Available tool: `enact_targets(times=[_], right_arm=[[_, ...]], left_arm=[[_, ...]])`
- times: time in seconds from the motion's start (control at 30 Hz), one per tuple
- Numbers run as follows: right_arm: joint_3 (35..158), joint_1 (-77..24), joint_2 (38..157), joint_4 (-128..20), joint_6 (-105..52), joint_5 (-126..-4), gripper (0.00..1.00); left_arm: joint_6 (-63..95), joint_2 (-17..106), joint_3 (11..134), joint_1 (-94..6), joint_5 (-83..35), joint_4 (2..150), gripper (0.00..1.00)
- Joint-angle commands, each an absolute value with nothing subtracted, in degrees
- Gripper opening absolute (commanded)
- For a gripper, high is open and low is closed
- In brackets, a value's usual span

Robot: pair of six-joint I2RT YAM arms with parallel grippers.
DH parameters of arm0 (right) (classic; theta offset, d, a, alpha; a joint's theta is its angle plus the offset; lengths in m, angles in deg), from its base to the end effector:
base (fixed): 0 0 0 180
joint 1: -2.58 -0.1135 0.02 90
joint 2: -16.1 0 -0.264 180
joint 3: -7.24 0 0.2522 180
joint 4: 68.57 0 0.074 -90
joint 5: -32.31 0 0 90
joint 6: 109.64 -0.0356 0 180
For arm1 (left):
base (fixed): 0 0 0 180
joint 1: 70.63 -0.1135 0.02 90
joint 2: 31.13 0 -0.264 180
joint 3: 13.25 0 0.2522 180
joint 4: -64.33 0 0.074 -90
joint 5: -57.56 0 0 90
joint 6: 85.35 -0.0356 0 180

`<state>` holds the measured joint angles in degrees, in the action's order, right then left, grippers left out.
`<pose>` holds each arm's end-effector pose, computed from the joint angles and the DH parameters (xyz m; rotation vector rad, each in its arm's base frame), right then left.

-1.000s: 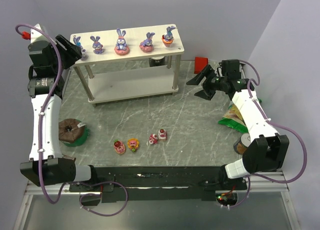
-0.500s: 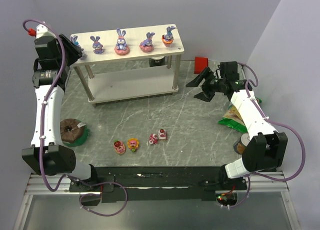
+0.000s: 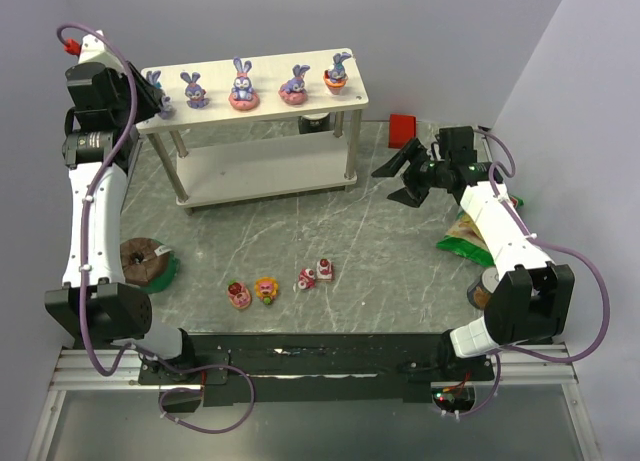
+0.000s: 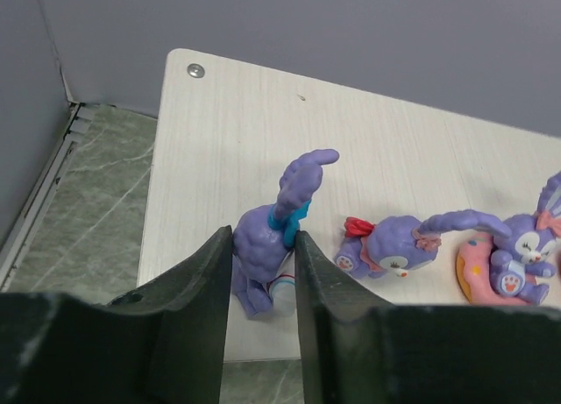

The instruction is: Place and organize the plastic toys onto the shelf

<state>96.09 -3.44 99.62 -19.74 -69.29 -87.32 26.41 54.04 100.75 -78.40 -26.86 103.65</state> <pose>0.3138 0.0508 0.3270 0.6511 2.3747 1.0630 0.3238 0.0407 0.4783 -0.3793 1.7190 -0.2633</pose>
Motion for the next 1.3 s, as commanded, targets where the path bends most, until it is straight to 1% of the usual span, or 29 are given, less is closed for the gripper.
enact_targets(times=[0.0, 0.03, 0.13, 0.37, 0.43, 0.47, 0.5, 0.63, 0.8, 0.87, 1.03, 1.1, 1.27], right_arm=[[95.8, -3.57, 97.75, -21.68, -69.56, -86.96, 0.8], [95.62, -3.57, 97.75, -21.77, -69.56, -86.87, 0.8], [95.53, -3.57, 97.57, -21.77, -69.47, -86.7, 0.8], [95.53, -3.57, 97.66, -21.59, -69.21, -86.78, 0.8], [95.53, -3.57, 97.66, -21.5, -69.21, -86.78, 0.8], [95.53, -3.57, 97.66, -21.42, -69.12, -86.78, 0.8], [95.53, -3.65, 97.57, -21.42, -69.12, -86.78, 0.8], [95.45, -3.57, 97.4, -21.42, -69.03, -86.78, 0.8], [95.62, -3.57, 97.39, -21.15, -69.03, -86.61, 0.8], [95.88, -3.65, 97.57, -21.06, -68.86, -86.52, 0.8], [97.11, -3.57, 98.18, -20.54, -68.68, -86.61, 0.8], [97.38, -3.57, 98.36, -20.36, -68.68, -86.61, 0.8], [97.64, -3.57, 98.36, -20.1, -68.59, -86.43, 0.8]], left_arm=[[20.03, 54.74, 104.13, -78.27, -22.51, 104.63, 0.29], [19.77, 54.91, 104.04, -78.19, -22.34, 104.63, 0.24], [19.07, 54.83, 103.69, -78.19, -21.29, 104.37, 0.15], [14.86, 55.71, 105.44, -78.53, -17.33, 104.37, 0.04], [12.57, 56.49, 106.5, -79.58, -13.13, 104.81, 0.01], [12.21, 56.76, 107.37, -80.29, -11.19, 104.81, 0.01], [12.21, 57.11, 107.73, -81.25, -6.39, 104.55, 0.01], [10.46, 59.3, 109.66, -85.73, 3.38, 105.15, 0.01], [5.45, 60.89, 111.42, -87.41, 10.35, 108.23, 0.02], [2.11, 61.16, 111.51, -88.11, 14.81, 109.02, 0.02], [-4.04, 63.52, 114.93, -88.29, 18.35, 113.06, 0.06], [-4.75, 64.23, 115.81, -88.29, 18.71, 113.86, 0.1], [-5.63, 67.39, 119.33, -88.99, 19.24, 115.27, 0.1]])
